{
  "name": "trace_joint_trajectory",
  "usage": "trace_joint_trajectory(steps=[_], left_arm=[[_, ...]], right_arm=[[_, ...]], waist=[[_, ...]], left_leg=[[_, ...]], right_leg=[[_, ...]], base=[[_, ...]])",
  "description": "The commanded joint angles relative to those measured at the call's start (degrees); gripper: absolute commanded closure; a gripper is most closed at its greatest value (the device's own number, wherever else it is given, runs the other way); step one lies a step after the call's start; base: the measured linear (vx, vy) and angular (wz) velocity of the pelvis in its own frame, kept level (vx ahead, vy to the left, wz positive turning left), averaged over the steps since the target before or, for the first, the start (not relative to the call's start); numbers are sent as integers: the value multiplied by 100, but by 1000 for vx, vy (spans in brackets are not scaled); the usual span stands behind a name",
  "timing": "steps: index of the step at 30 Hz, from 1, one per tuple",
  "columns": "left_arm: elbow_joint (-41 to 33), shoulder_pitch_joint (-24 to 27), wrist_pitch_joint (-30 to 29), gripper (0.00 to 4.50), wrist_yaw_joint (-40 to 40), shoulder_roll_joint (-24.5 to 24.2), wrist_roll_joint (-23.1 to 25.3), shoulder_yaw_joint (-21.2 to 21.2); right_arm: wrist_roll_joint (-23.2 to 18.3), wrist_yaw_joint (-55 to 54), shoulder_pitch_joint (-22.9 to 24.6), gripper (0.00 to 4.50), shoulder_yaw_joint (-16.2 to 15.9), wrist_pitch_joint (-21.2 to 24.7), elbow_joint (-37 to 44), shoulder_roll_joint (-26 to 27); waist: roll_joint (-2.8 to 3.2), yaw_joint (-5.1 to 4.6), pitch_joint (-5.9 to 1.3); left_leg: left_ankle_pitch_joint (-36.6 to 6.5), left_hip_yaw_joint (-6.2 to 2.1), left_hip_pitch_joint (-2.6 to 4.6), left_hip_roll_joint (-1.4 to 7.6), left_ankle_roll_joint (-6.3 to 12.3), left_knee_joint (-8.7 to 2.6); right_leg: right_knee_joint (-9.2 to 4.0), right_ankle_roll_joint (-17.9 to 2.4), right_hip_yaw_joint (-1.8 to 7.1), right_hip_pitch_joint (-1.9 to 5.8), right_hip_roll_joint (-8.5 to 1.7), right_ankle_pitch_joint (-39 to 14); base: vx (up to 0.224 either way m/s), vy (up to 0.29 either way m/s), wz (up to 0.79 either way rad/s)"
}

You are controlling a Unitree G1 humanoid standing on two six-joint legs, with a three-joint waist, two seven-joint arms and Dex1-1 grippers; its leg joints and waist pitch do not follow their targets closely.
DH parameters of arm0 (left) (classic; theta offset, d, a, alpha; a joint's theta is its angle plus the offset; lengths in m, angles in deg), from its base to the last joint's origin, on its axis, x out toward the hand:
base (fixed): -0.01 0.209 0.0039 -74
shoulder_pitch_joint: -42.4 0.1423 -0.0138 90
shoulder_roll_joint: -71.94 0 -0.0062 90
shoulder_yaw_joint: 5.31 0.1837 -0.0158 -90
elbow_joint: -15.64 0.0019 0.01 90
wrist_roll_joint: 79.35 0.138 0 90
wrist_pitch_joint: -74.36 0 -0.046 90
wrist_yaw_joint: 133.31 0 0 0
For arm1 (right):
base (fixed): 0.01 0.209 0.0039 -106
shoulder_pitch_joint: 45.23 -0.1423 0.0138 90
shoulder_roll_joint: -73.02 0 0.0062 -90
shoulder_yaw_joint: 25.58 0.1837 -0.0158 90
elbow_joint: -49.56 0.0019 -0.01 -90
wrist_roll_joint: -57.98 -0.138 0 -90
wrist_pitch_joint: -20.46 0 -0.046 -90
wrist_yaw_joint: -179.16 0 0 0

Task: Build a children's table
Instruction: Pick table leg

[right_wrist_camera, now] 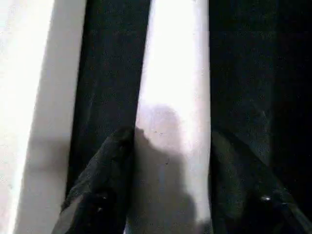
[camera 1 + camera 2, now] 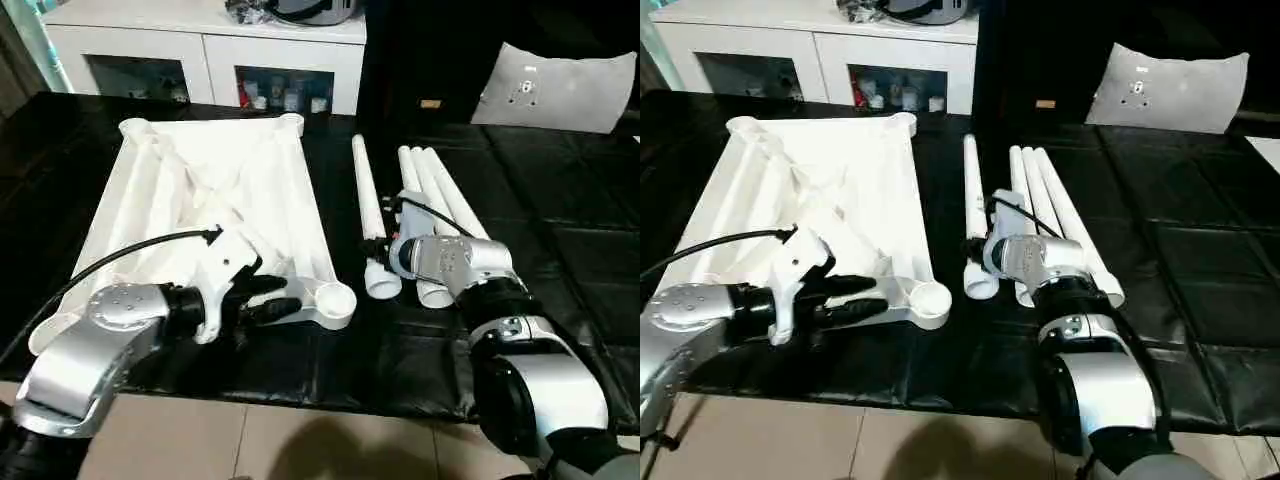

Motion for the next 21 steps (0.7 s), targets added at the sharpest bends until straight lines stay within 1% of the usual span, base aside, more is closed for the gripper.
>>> trace_joint_trajectory(steps=[1,2,3,4,5,6,7,8,9,10,11,12,13,14,15,16,17,18,19,20,21], left_arm=[[114,-132,-5,213,187,89,26,-92],[174,-181,28,202,306,188,47,-126],[204,-208,62,184,376,244,66,-146],[283,-284,287,184,515,373,131,-194],[321,-322,401,177,587,439,162,-219],[347,-373,469,177,661,520,159,-258],[372,-469,430,166,796,679,94,-339],[378,-503,397,166,830,738,49,-370],[398,-568,390,166,898,836,-2,-411],[462,-703,389,166,1007,1027,-132,-524],[486,-763,360,166,1050,1099,-197,-583],[536,-902,309,166,1147,1260,-343,-721],[559,-967,288,166,1193,1332,-409,-784],[569,-1058,260,166,1248,1427,-504,-861],[574,-1156,230,166,1309,1533,-610,-943],[591,-1247,232,166,1379,1620,-678,-1005],[606,-1358,126,166,1389,1683,-780,-1065],[609,-1454,9,166,1345,1727,-906,-1098],[629,-1642,-364,166,1297,1829,-1245,-1213],[653,-1705,-486,166,1318,1865,-1323,-1250],[658,-1719,-512,166,1322,1872,-1340,-1258]], right_arm=[[-93,58,151,249,110,-398,212,18],[-63,117,238,251,84,-616,323,28],[-43,147,283,254,67,-721,384,34],[-53,167,371,254,99,-1021,523,67],[-63,171,414,255,117,-1182,587,84],[-77,212,453,255,116,-1298,669,90],[-256,243,490,256,286,-1273,823,120],[-349,269,495,256,373,-1243,876,135],[-553,406,518,256,529,-1179,1014,161],[-832,715,616,257,689,-1104,1307,163],[-904,792,669,257,713,-1139,1422,165],[-1073,922,774,258,781,-1107,1646,159],[-1155,966,819,258,817,-1067,1739,156],[-1347,1252,913,258,808,-934,1932,125],[-1573,1605,1023,258,787,-771,2156,82],[-1713,1832,1123,258,752,-642,2341,36],[-1892,2234,1307,258,669,-558,2670,-20],[-2039,2569,1475,259,599,-509,2957,-72],[-2355,3130,1761,259,518,-371,3434,-163],[-2454,3252,1827,259,518,-303,3540,-186],[-2475,3278,1841,259,518,-288,3562,-191]], waist=[[117,4,-382],[117,4,-382],[108,17,-392],[221,28,-405],[166,10,-388],[170,12,-413],[153,11,-424],[153,11,-424],[160,19,-425],[209,16,-431],[191,21,-441],[188,35,-434],[183,34,-441],[173,35,-435],[162,28,-423],[173,47,-426],[174,49,-422],[146,81,-433],[89,97,-427],[61,100,-419],[72,98,-415]], left_leg=[[-229,-42,38,287,-179,-401],[-229,-42,38,287,-179,-401],[-95,-49,23,284,-124,-394],[-45,-70,25,277,-117,-382],[-73,-52,15,281,-82,-386],[-59,-59,28,289,-75,-376],[47,-56,14,275,-22,-367],[47,-56,14,275,-22,-367],[142,-54,-2,274,81,-356],[168,-49,7,275,146,-338],[221,-66,-5,289,165,-337],[229,-53,-14,263,227,-333],[236,-64,-22,275,252,-331],[210,-65,-23,279,286,-333],[157,-49,-30,257,326,-333],[149,-66,-26,295,354,-332],[143,-69,-31,291,370,-337],[152,-57,-14,296,434,-319],[210,-56,-30,305,511,-319],[256,-63,-36,311,573,-326],[253,-60,-38,305,571,-333]], right_leg=[[-286,-1473,205,274,-391,628],[-286,-1473,205,274,-391,628],[-271,-1496,204,295,-393,798],[-252,-1511,193,291,-397,860],[-297,-1494,192,288,-391,875],[-276,-1528,188,309,-390,981],[-255,-1572,194,327,-383,1113],[-255,-1572,194,327,-383,1113],[-242,-1606,197,334,-380,1284],[-249,-1609,192,325,-367,1467],[-224,-1640,185,338,-377,1556],[-232,-1654,180,337,-365,1611],[-228,-1700,181,349,-378,1624],[-240,-1718,175,337,-381,1519],[-250,-1723,180,361,-358,1487],[-259,-1743,180,353,-391,1448],[-260,-1743,176,362,-387,1412],[-256,-1729,181,367,-389,1427],[-253,-1754,182,373,-401,1448],[-263,-1762,175,351,-412,1318],[-264,-1768,173,355,-417,1209]], base=[[0,0,0],[0,0,0],[0,0,0],[0,0,0],[0,0,0],[0,0,0],[0,0,0],[0,0,0],[0,0,0],[0,0,0],[0,0,0],[0,0,0],[0,0,0],[0,0,0],[0,0,0],[0,0,0],[0,0,0],[0,0,0],[0,0,0],[0,0,0],[0,0,0]])
